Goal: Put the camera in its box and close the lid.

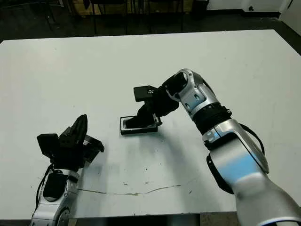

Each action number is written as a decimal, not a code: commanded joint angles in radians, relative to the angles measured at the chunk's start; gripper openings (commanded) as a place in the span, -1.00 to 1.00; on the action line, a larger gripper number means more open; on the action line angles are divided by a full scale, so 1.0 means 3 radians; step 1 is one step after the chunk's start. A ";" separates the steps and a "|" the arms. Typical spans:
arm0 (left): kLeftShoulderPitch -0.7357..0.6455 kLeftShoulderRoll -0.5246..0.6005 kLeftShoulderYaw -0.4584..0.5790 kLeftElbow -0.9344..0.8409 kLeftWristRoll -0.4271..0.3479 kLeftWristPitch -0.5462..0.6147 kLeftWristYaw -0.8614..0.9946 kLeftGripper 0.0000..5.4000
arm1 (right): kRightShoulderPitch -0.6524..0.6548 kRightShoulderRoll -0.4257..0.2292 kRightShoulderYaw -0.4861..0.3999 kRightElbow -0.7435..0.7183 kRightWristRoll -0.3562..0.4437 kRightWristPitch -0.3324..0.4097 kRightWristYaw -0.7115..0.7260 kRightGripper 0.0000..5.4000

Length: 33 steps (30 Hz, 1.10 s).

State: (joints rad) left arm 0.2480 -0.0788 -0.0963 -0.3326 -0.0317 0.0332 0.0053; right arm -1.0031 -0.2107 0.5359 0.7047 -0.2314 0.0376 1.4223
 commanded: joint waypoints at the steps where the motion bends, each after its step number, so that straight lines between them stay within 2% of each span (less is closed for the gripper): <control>1: 0.0066 -0.0006 -0.0006 0.0028 0.0016 0.0041 0.0035 -1.00 | 0.0176 0.0201 0.0138 -0.0004 0.0044 -0.0011 0.0089 -0.67; 15: 0.0087 -0.0001 -0.0018 0.0044 0.0025 0.0016 0.0071 -1.00 | 0.0244 0.0305 0.0248 0.0022 -0.0002 -0.0041 0.0067 -0.67; 20: 0.0096 0.0011 -0.0025 0.0032 0.0027 0.0013 0.0074 -1.00 | 0.0247 0.0247 0.0279 0.0012 -0.0014 -0.0185 0.0135 -0.67; 23: 0.0090 0.0013 -0.0020 0.0041 0.0022 0.0012 0.0071 -1.00 | 0.0133 0.0243 0.0256 0.0223 0.0035 -0.0465 0.0335 -0.48; 27: 0.0079 0.0021 -0.0012 0.0055 0.0013 0.0002 0.0060 -1.00 | 0.0005 0.0186 0.0194 0.0419 0.0040 -0.0800 0.0317 -0.21; 31: 0.0078 0.0021 -0.0024 0.0026 0.0044 0.0057 0.0082 -1.00 | -0.0146 0.0116 0.0057 0.0627 0.0094 -0.0645 0.0376 0.04; 33: 0.0078 0.0027 -0.0027 0.0016 0.0063 0.0074 0.0085 -1.00 | -0.0185 0.0066 -0.0028 0.0709 0.0150 -0.0668 0.0414 0.17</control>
State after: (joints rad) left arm 0.2645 -0.0782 -0.1090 -0.3309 -0.0191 0.0342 0.0226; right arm -1.0540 -0.1786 0.5366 0.8919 -0.1947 -0.1643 1.5142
